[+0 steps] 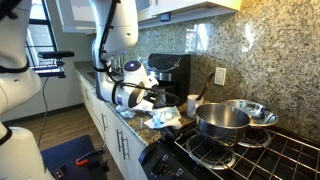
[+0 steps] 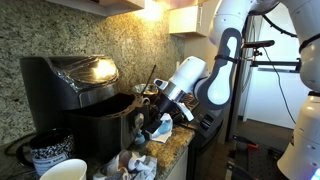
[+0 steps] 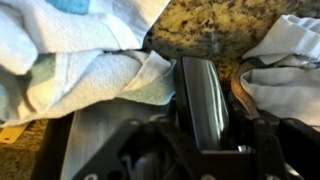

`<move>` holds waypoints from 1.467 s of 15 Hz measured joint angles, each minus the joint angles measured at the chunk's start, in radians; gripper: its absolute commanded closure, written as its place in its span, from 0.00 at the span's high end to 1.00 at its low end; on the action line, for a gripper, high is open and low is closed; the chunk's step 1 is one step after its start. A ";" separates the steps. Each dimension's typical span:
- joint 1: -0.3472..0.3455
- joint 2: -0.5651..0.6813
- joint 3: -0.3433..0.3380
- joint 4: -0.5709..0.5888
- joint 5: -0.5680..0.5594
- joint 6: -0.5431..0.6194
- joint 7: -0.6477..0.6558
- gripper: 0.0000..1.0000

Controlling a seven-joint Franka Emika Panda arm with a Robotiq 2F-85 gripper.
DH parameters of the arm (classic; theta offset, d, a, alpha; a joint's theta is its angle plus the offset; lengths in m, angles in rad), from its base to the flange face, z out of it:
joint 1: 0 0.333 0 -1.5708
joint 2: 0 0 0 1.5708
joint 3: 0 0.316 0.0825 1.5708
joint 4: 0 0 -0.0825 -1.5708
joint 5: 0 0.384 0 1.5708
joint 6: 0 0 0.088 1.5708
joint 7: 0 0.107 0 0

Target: Pull the food basket out then push it in

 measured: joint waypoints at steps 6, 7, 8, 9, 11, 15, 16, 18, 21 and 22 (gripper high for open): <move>0.001 0.013 -0.002 0.007 0.000 -0.041 0.000 1.00; 0.001 0.013 -0.002 0.008 0.000 -0.044 0.000 0.94; 0.001 0.013 -0.002 0.008 0.000 -0.049 0.000 0.75; 0.001 0.013 -0.002 0.008 0.000 -0.049 0.000 0.72; 0.001 0.014 -0.002 0.008 0.000 -0.051 0.000 0.56; 0.006 0.023 -0.001 0.018 0.018 -0.056 0.006 0.25; 0.011 0.034 -0.001 0.031 0.036 -0.056 0.006 0.19; 0.015 0.063 0.007 0.063 0.054 -0.056 0.005 0.16; 0.025 0.103 0.021 0.105 0.068 -0.056 0.011 0.15; 0.037 0.120 0.020 0.129 0.067 -0.056 0.019 0.14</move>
